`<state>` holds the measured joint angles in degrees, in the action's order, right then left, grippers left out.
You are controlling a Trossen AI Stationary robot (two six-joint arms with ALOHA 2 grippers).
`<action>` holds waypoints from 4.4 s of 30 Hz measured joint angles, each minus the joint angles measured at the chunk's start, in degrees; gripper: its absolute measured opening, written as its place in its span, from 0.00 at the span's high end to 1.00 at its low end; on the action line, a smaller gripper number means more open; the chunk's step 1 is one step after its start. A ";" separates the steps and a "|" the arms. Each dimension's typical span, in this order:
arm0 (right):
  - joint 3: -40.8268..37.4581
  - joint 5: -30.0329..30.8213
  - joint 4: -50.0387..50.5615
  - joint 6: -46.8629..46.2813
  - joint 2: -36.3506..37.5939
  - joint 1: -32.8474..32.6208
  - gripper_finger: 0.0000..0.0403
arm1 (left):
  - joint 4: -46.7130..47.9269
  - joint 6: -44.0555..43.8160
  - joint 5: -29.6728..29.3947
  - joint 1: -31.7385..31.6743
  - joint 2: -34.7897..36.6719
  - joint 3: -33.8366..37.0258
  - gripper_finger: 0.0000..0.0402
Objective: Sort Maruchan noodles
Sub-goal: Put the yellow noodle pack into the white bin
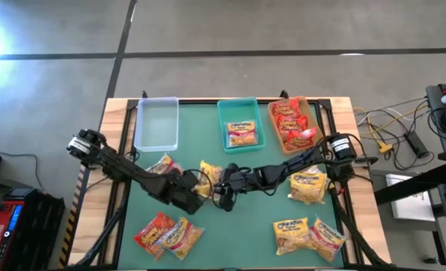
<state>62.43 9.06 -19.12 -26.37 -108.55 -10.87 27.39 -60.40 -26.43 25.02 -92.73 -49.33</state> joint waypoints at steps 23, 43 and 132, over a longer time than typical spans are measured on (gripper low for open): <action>-0.06 12.60 8.74 13.47 -0.94 0.16 0.77 | 4.07 -7.08 -9.72 -0.39 1.40 0.32 0.65; -0.10 11.92 14.74 14.73 -4.19 0.04 0.77 | -2.24 -14.11 -7.41 -0.64 1.16 0.34 0.43; -0.90 12.04 39.37 16.28 5.27 0.14 0.77 | -10.97 19.04 6.25 -21.11 12.32 -0.47 0.73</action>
<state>61.54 21.09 20.25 -10.09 -103.28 -10.73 16.42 -41.36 -20.18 3.91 -80.41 -49.80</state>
